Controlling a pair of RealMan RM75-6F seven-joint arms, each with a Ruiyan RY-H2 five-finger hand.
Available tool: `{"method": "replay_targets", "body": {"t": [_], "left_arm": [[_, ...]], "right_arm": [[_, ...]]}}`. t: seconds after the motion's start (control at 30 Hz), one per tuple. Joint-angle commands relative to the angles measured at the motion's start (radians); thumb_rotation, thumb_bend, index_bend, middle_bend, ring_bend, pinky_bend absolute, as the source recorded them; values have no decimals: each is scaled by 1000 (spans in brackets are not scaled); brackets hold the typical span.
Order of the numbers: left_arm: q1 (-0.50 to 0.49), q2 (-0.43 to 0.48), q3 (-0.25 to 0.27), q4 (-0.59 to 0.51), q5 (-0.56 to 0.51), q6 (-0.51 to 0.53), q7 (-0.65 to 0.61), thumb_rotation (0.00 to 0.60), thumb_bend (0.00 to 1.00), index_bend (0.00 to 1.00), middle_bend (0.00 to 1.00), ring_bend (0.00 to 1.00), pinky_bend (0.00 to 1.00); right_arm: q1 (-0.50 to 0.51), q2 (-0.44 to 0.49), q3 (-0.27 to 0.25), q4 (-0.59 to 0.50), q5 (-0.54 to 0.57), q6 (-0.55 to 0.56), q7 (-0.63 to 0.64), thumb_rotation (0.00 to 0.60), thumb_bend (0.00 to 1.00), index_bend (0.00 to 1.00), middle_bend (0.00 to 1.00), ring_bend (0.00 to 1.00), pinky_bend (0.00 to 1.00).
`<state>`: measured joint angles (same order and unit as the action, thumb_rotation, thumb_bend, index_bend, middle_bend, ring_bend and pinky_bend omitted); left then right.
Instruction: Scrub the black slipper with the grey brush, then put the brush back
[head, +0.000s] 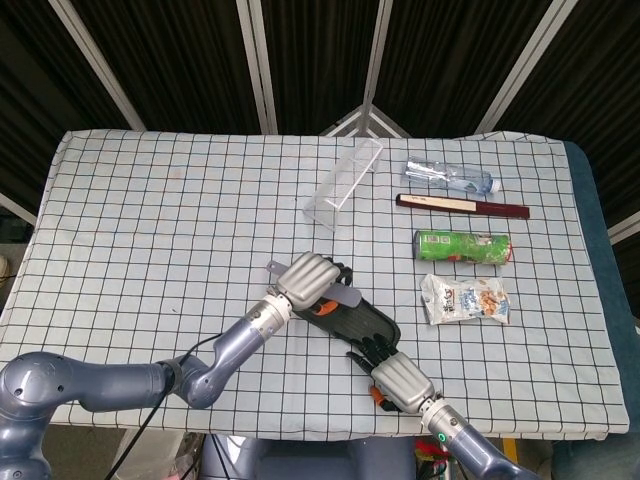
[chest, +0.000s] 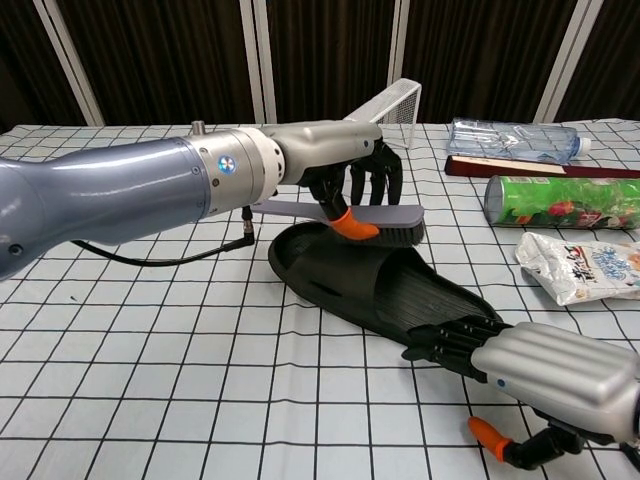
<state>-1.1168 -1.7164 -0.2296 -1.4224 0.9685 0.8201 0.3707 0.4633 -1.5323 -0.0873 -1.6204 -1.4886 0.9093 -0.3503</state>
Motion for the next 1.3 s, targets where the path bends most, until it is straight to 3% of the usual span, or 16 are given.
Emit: {"method": "replay_targets", "body": {"t": [0.03,0.6,0.87,1.17,1.3], "left_arm": [[3,20,11,-7,-7,-9,15,600,681,537,552,420,472],[10,186,70,-107,-213,-61,112,600,688,540,553,424,472],[54,205,33,-139,-58,9,0,600,688,541,554,423,472],[113,294,44,-209,20,38,-74,600,688,541,555,424,472],[157,371,72,-264,42,42,-104,600,688,542,556,423,472]], "right_arm": [[1,2,1,-1,3,2,-2,524,655,0,35,29,0],[-11,-26,-19,9,10,20,-33,524,654,0,35,30,0],[-20,-19,-17,21,-32,83,-126,524,655,0,3,0,0],[-62,70,-10,-109,-47,200,-326,524,649,0,0,0,0],[-86,132,-6,-188,-49,256,-387,524,644,0,0,0,0]]}}
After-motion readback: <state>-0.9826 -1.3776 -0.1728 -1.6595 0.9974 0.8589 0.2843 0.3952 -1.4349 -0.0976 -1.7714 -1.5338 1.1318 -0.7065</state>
